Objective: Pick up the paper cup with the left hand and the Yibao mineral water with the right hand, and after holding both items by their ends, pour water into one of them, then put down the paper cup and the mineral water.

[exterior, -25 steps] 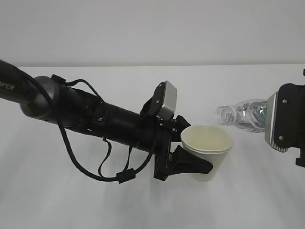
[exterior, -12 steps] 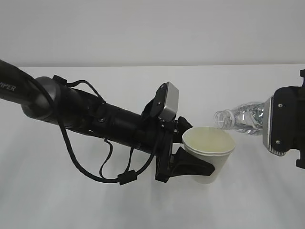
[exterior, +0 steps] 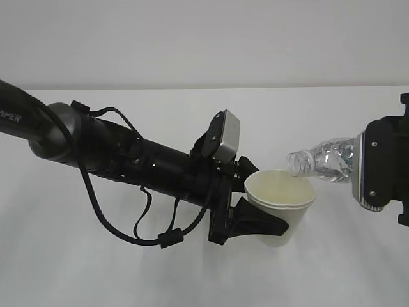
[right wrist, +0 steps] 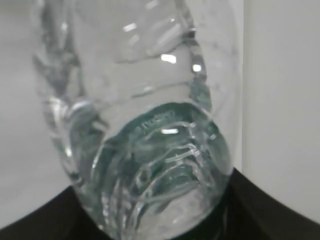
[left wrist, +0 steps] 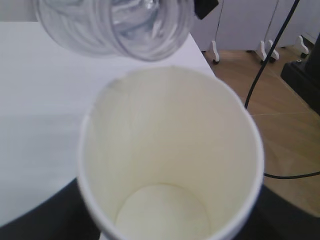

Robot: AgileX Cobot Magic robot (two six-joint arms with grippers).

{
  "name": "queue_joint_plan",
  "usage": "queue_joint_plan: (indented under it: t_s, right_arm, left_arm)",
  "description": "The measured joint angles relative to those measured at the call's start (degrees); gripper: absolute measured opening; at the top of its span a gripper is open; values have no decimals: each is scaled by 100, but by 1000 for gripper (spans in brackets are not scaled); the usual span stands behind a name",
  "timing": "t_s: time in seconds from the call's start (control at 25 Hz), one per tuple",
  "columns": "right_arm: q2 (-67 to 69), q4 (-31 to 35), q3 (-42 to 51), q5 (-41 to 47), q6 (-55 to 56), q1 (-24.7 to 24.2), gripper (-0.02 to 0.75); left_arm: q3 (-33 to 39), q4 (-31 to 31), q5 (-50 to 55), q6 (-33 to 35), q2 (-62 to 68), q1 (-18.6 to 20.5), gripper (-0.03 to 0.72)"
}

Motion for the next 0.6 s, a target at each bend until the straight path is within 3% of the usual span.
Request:
queue_joint_plan:
  t_s: [0.6]
  right_arm:
    - [0,-136,-13,136,0,35,432]
  left_arm:
    - [0,0,0,0,0,0,481]
